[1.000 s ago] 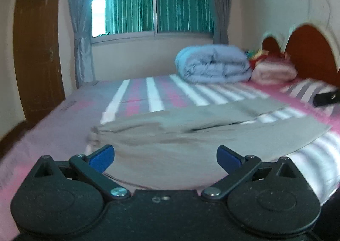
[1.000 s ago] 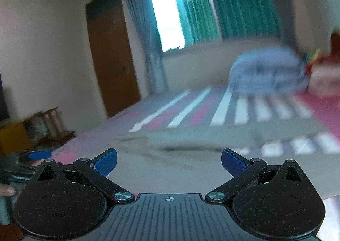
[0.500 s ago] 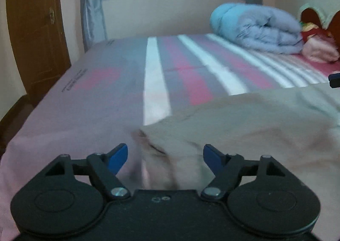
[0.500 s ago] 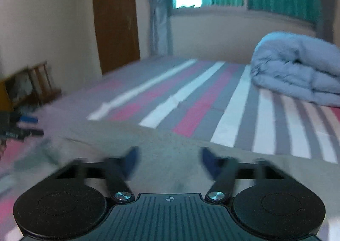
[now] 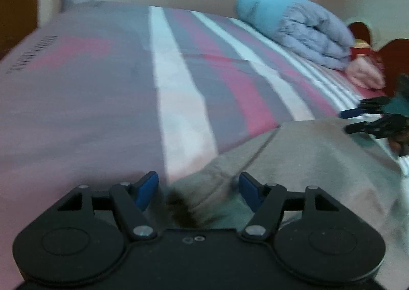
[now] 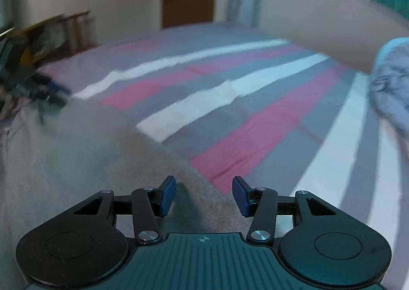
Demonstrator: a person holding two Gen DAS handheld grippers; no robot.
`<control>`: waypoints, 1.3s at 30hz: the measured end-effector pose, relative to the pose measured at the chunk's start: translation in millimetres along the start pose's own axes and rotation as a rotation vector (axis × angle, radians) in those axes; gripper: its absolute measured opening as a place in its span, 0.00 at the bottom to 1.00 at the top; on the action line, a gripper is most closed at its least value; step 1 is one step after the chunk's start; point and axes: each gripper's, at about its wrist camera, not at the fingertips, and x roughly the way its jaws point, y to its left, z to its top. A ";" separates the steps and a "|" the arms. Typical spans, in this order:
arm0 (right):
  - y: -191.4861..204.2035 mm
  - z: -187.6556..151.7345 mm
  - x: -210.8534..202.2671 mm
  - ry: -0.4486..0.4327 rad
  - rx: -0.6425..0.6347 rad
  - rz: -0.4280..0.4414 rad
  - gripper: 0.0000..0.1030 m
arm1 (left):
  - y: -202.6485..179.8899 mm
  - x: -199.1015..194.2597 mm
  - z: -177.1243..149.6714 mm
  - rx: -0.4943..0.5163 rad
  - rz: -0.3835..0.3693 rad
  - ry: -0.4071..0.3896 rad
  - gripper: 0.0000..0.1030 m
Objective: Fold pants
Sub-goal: 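Grasp the waistband of the grey sweatpants with both grippers, then lift the waistband and fold it over toward the pant cuffs, then release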
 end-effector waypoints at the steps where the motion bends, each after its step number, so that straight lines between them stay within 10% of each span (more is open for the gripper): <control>1: -6.1 0.0 3.8 0.022 -0.003 0.044 0.48 | 0.4 3.4 -0.5 -0.002 -0.033 0.014 0.61; 6: -16.5 -3.4 19.2 0.094 -0.019 0.085 0.48 | -6.0 20.6 -0.5 0.060 -0.008 0.010 0.46; 8: -18.4 -3.2 21.7 0.109 0.016 0.113 0.16 | -5.1 18.2 2.8 0.056 0.017 -0.015 0.19; 25: 131.7 -2.4 -218.9 -0.164 -0.153 -0.032 0.08 | -113.6 -181.4 -53.0 0.362 0.013 -0.314 0.13; 30: 209.2 -65.7 -256.8 -0.156 -0.171 -0.042 0.08 | -131.2 -189.4 -124.7 0.242 0.020 -0.270 0.15; 34: 248.5 -127.5 -249.1 -0.108 -0.011 -0.075 0.25 | -139.7 -181.9 -177.8 0.068 0.086 -0.208 0.40; 39: 265.6 -173.2 -275.0 -0.181 0.301 -0.138 0.33 | -150.6 -208.6 -208.7 -0.182 0.136 -0.303 0.43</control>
